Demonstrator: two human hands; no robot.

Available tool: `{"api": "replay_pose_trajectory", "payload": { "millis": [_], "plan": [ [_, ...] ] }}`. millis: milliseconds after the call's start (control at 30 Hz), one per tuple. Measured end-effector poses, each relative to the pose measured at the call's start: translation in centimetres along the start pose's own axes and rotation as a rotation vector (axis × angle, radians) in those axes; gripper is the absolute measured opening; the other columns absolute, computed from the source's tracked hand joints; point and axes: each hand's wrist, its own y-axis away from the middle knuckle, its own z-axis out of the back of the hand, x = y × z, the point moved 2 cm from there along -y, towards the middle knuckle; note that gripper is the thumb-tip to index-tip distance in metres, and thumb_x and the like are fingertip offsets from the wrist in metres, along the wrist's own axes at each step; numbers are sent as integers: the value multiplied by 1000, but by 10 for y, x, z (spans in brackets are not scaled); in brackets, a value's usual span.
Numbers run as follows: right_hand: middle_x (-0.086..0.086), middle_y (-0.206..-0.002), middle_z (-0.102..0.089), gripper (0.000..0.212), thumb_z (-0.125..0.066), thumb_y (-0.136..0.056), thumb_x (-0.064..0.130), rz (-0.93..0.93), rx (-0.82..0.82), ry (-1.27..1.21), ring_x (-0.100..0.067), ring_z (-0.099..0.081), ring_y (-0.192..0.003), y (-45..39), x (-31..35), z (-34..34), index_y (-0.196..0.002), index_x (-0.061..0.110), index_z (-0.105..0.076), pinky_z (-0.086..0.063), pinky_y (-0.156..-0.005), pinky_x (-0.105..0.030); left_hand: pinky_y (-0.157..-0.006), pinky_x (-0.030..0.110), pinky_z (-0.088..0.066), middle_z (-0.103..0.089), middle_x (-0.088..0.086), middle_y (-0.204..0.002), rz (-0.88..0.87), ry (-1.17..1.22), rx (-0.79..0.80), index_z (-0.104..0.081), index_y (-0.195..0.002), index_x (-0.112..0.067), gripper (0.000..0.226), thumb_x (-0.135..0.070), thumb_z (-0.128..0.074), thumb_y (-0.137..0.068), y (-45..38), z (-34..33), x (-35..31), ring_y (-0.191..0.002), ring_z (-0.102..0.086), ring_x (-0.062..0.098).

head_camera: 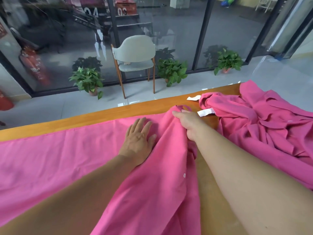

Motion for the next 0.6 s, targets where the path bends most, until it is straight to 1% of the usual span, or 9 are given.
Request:
{"api": "replay_pose_trajectory", "payload": {
  "millis": [67, 200, 267, 333, 367, 433, 500, 567, 600],
  "plan": [
    [3, -100, -63, 11, -64, -95, 18, 123, -32, 27, -16, -58, -99, -13, 2, -3, -103, 24, -68, -45, -86, -29, -122, 34, 2, -9, -2, -163, 3, -13, 14, -21, -154, -24, 58, -48, -23, -101, -12, 4, -3, -150, 2, 16],
    [-7, -99, -59, 9, -56, -96, 20, 33, -140, 369, -23, -59, -94, -40, -8, 1, -101, 15, -62, -49, -87, -34, -121, 35, 8, 0, -4, -164, -29, -129, 146, -12, -156, -23, 59, -46, -26, -103, -22, 2, -10, -150, 9, 14],
    [-11, -100, -63, 25, -56, -94, 31, 42, -221, 628, -27, -64, -95, -47, -10, 3, -101, 8, -63, -51, -83, -33, -121, 36, 9, 1, -5, -164, -35, -184, 223, -9, -156, -22, 63, -51, -24, -102, -23, -4, -11, -150, 8, 14],
    [-13, -107, -69, 43, -57, -94, 39, 38, -271, 719, -26, -64, -84, -47, -8, 4, -111, 1, -65, -49, -69, -28, -121, 36, 9, 4, -6, -164, -35, -210, 279, -5, -156, -23, 67, -56, -22, -101, -24, -7, -11, -150, 9, 13],
    [-14, -108, -70, 41, -57, -94, 40, 61, -276, 739, -25, -63, -83, -46, -6, 5, -109, 3, -66, -47, -68, -27, -121, 36, 9, 5, -6, -164, -35, -214, 295, -3, -156, -23, 69, -58, -22, -100, -26, -7, -12, -150, 10, 14],
    [-14, -111, -69, 33, -58, -93, 39, 78, -254, 726, -27, -64, -95, -40, -2, 7, -102, 8, -67, -50, -79, -29, -121, 37, 9, 9, -6, -163, -37, -231, 320, 1, -156, -23, 72, -61, -21, -98, -29, -8, -11, -149, 12, 14],
    [-11, -112, -66, 27, -64, -90, 41, -8, -145, 484, -29, -64, -101, -22, -2, 9, -96, 14, -64, -54, -85, -34, -121, 38, 9, 11, -6, -163, -39, -251, 334, 4, -156, -23, 74, -62, -20, -98, -30, -9, -10, -149, 13, 15],
    [-9, -108, -67, 30, -70, -88, 41, -216, 93, 165, -27, -66, -89, 7, -8, 8, -103, 17, -63, -57, -70, -35, -121, 39, 8, 11, -5, -163, -37, -255, 333, 3, -156, -23, 73, -60, -22, -98, -30, -10, -8, -149, 13, 15],
    [-9, -105, -68, 33, -71, -88, 40, -297, 216, 134, -25, -67, -83, 25, -13, 8, -109, 16, -63, -57, -65, -33, -122, 39, 7, 10, -5, -163, -35, -259, 332, 2, -156, -23, 72, -58, -24, -99, -31, -10, -7, -149, 13, 16]
  ]
}}
